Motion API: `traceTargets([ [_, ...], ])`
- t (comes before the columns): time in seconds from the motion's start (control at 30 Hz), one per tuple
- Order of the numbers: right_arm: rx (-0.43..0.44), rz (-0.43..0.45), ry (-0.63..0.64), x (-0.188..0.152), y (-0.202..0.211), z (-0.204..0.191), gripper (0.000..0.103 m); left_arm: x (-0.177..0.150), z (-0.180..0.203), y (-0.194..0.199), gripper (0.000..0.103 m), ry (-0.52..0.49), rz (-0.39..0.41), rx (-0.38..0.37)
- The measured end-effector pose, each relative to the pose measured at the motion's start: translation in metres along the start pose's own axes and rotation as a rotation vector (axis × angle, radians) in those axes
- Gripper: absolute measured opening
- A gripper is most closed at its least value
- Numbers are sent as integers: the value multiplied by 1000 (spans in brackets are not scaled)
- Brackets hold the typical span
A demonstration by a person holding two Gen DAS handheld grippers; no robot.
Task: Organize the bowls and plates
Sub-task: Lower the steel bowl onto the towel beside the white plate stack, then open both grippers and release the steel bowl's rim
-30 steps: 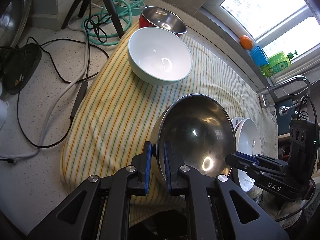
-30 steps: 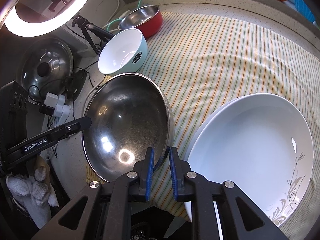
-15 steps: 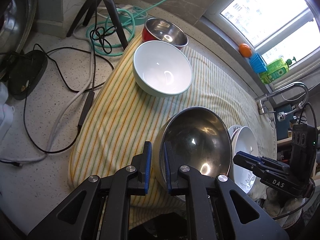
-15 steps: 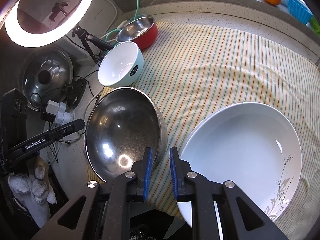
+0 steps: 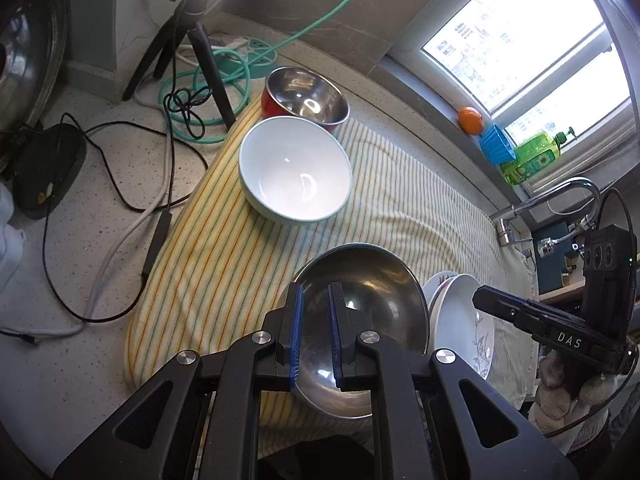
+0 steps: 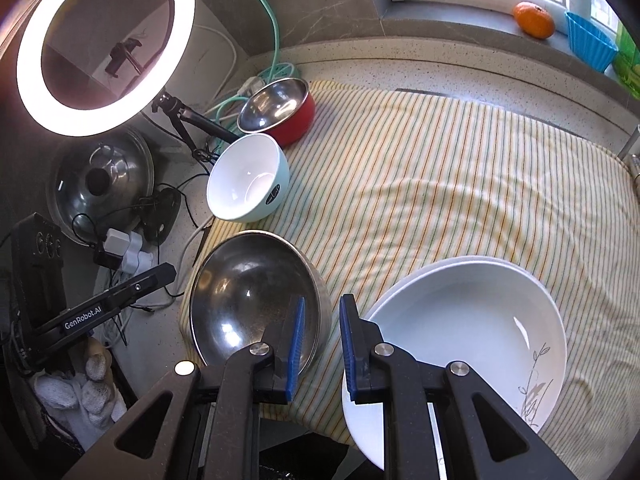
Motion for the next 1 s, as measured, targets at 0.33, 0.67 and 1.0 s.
traceTargets([
  [0.33, 73, 28, 148, 85, 41, 6, 19, 23, 34, 1, 10, 111, 109, 7],
  [0.67, 110, -2, 298, 186, 27, 21, 20, 50, 67, -20, 10, 234, 190, 60],
  [1.0, 144, -91, 367, 236, -54, 8, 20, 81, 56, -39, 10, 286, 218, 171],
])
Point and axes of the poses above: each gripper's, at about its wrist camera, not at the fingertips, and y roughly against the way its jaws point, z to its right, x to its top, the point moved 7 cm from there along -y, roughly the way its jaws point, and after that the axes turned 1 degree about -z, right-handed, at the moved point
